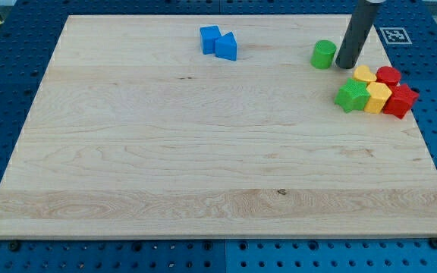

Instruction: Move the green circle towards the group of blocks

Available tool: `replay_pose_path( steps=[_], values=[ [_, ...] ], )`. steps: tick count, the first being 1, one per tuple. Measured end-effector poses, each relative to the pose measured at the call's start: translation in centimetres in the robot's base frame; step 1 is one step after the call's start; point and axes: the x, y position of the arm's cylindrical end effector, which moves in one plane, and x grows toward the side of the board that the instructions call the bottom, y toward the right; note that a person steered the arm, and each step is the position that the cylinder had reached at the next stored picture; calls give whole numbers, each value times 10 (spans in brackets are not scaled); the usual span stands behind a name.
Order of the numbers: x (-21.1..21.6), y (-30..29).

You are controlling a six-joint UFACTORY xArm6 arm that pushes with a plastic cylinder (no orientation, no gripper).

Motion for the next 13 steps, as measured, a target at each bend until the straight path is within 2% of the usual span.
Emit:
replay_pose_path(
  steps=[1,2,3,5,7,9,11,13],
  values=[
    [-41,-2],
    [-48,-33],
    [-37,-56],
    [-37,25],
    [-33,-19],
    [-9,-26],
    [-15,-46],
    [13,-41]
  ],
)
